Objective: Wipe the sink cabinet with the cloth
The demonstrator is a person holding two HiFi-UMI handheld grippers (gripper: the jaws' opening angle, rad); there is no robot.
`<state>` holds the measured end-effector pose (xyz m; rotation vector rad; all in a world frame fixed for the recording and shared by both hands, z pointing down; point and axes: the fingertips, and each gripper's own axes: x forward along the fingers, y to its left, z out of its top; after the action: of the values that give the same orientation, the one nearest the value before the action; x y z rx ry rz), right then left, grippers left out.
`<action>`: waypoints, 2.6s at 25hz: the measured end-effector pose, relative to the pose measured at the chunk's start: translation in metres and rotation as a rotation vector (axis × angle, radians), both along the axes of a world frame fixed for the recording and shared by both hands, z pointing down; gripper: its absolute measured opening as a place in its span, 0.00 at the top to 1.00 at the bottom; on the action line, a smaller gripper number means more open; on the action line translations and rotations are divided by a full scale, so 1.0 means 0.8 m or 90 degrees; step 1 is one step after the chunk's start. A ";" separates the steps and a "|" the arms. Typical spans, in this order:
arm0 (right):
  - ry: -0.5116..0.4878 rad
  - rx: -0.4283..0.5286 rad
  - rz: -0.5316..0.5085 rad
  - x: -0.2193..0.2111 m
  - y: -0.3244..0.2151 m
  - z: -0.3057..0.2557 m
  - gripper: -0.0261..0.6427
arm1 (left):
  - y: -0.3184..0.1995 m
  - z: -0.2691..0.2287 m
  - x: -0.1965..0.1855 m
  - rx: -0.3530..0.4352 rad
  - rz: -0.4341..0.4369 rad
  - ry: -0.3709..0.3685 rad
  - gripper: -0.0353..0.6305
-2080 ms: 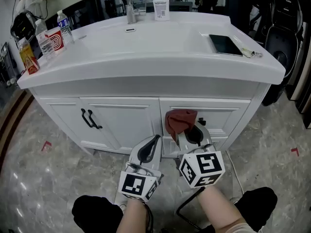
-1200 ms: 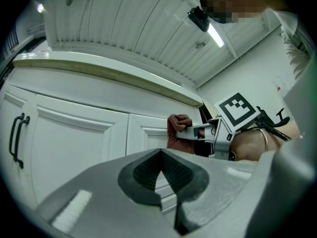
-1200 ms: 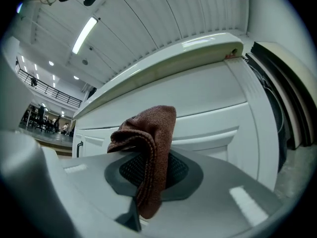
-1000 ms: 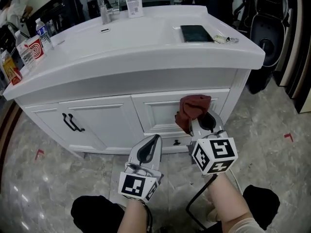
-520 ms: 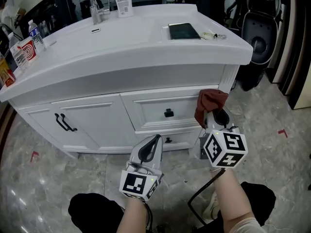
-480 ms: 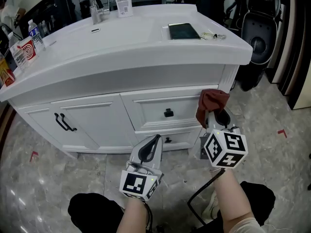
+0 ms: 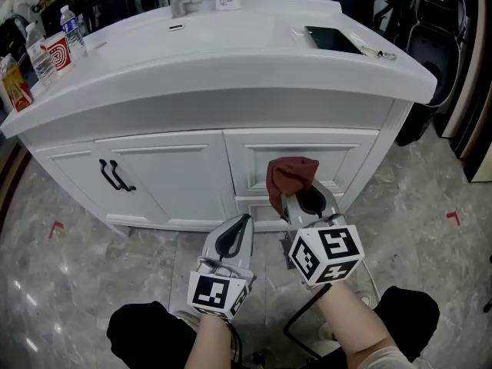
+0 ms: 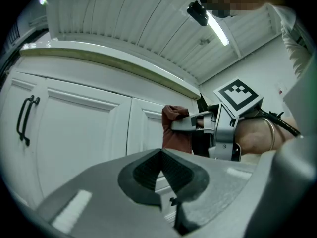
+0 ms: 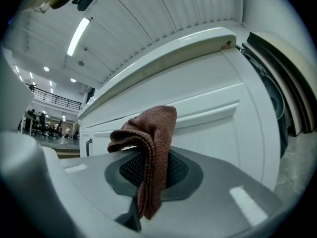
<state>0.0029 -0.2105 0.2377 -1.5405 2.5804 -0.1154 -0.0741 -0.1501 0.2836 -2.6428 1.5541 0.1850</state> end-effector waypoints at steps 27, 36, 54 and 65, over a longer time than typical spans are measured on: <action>0.045 -0.056 0.033 -0.028 -0.037 0.058 0.84 | -0.006 0.010 -0.022 -0.006 -0.001 0.011 0.95; 0.042 -0.035 0.065 0.019 -0.018 0.043 0.84 | -0.009 0.010 0.016 -0.005 0.033 0.008 0.95; 0.025 -0.055 0.162 0.129 -0.041 0.045 0.84 | -0.017 0.032 0.066 -0.025 0.068 -0.005 0.95; 0.031 -0.077 0.245 0.207 -0.028 0.057 0.84 | -0.016 0.038 0.092 -0.035 0.085 0.008 0.95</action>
<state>0.1682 -0.2327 0.2834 -2.0741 2.2944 -0.1976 -0.0007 -0.1628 0.3143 -2.7950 1.4066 0.1681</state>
